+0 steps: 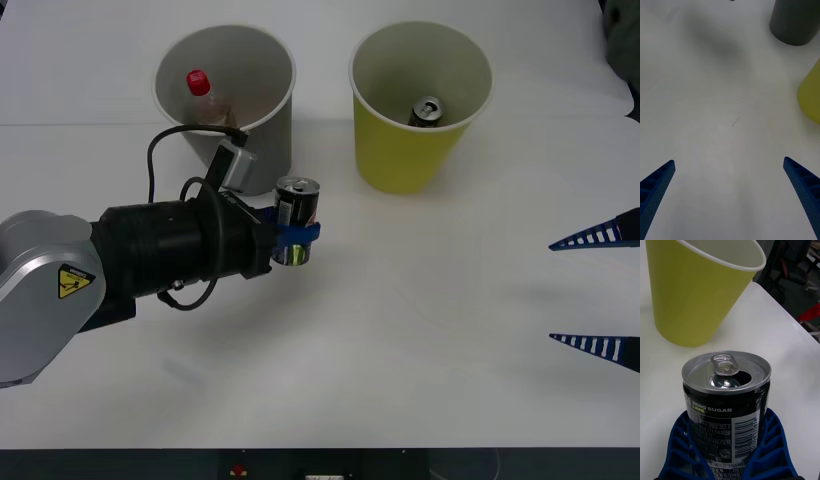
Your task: Put the can into the green bin and the plastic bottle into the gray bin
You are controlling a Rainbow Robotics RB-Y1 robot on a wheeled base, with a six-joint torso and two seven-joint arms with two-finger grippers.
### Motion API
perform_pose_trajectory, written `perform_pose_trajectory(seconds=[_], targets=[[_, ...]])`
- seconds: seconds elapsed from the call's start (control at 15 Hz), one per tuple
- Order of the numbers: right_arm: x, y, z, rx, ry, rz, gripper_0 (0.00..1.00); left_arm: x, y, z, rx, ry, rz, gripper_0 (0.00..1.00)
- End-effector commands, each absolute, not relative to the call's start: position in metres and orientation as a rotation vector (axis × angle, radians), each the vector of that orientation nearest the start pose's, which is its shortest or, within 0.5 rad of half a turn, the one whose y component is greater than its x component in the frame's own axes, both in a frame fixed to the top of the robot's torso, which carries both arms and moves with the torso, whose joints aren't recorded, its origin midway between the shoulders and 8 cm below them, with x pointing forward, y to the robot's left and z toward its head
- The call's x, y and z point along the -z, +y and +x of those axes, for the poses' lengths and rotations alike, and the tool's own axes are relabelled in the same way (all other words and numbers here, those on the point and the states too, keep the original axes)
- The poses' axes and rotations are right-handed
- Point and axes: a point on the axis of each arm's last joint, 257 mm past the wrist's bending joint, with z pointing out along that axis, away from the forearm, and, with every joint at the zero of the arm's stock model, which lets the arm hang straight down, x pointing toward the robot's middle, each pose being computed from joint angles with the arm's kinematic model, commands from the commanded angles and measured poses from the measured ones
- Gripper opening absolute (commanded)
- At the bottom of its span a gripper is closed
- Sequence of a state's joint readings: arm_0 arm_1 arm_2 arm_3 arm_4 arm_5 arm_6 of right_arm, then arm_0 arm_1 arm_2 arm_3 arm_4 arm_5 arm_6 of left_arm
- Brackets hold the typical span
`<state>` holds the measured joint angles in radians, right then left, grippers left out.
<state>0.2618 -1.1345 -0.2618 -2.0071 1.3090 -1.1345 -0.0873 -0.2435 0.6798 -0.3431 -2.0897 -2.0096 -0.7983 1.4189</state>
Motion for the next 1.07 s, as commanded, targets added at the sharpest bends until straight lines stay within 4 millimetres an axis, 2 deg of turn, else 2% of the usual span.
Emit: perform_pose_trajectory(seconds=[0.07,0.2,0.27,0.6,0.87,1.07], targets=[[0.167,-0.286,0.341,-0.209,1.596,-1.634,1.0,0.119,0.031,0.434,0.732,1.85,0.848,0.0],[0.167,-0.286,0.341,-0.209,1.596,-1.634,1.0,0.1,0.023,0.437,0.752,1.868,0.844,0.0],[0.167,-0.286,0.341,-0.209,1.596,-1.634,1.0,0.084,0.017,0.44,0.746,1.852,0.864,0.0],[0.167,-0.286,0.341,-0.209,1.596,-1.634,1.0,0.037,0.009,0.471,0.673,1.874,0.918,0.0],[0.167,-0.286,0.341,-0.209,1.596,-1.634,1.0,-0.008,-0.017,0.505,0.656,1.842,0.922,0.0],[0.167,-0.286,0.341,-0.209,1.596,-1.634,1.0,-0.036,-0.038,0.519,0.656,1.822,0.927,0.0]])
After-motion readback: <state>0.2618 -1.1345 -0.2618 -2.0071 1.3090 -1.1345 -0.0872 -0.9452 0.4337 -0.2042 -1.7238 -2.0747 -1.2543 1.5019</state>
